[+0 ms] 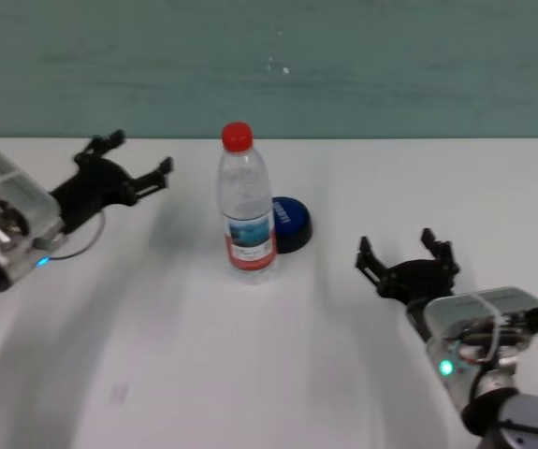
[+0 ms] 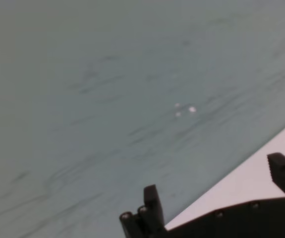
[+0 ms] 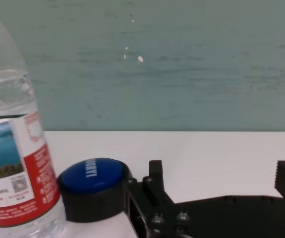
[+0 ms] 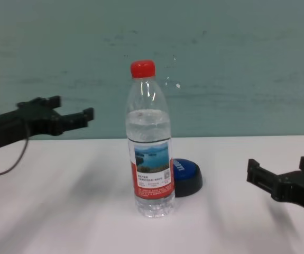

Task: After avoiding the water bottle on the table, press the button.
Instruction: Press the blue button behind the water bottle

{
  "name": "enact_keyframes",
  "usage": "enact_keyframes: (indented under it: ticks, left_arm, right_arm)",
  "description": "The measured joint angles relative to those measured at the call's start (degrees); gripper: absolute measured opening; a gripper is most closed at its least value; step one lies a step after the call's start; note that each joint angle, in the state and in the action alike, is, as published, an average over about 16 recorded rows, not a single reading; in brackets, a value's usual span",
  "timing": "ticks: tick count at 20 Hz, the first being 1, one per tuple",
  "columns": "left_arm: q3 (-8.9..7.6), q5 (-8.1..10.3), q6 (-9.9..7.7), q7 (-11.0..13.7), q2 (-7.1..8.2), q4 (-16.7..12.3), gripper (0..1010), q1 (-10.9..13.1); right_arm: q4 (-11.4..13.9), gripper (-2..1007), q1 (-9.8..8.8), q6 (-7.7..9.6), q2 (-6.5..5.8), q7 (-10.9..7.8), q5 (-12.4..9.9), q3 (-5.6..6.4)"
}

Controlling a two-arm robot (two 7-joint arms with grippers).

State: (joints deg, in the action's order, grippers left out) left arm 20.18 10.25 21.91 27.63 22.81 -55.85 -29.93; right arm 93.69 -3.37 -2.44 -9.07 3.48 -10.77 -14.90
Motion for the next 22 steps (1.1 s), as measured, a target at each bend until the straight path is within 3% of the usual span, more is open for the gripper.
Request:
enact_keyframes:
  ticks: [4,10,15,22]
  left_arm:
    - [-2.07,-0.98,-5.09,-5.0,1.53,-9.6,1000,6.1]
    - [-4.68,-1.93,-10.29,-10.1,2.34,-20.8,1000,14.1]
    - [-6.36,-2.66,-13.18,-12.9,2.18,-28.0,1000,20.0]
    - [-7.96,-3.79,-15.70,-15.5,1.32,-35.8,1000,27.3]
  right_arm:
    - [0.0,1004,0.00,0.00,0.00,0.00,0.0,0.00]
    - [0.0,1004,0.00,0.00,0.00,0.00,0.0,0.00]
    - [0.0,1004,0.00,0.00,0.00,-0.01,0.0,0.00]
    - [0.0,1004,0.00,0.00,0.00,-0.01,0.0,0.00]
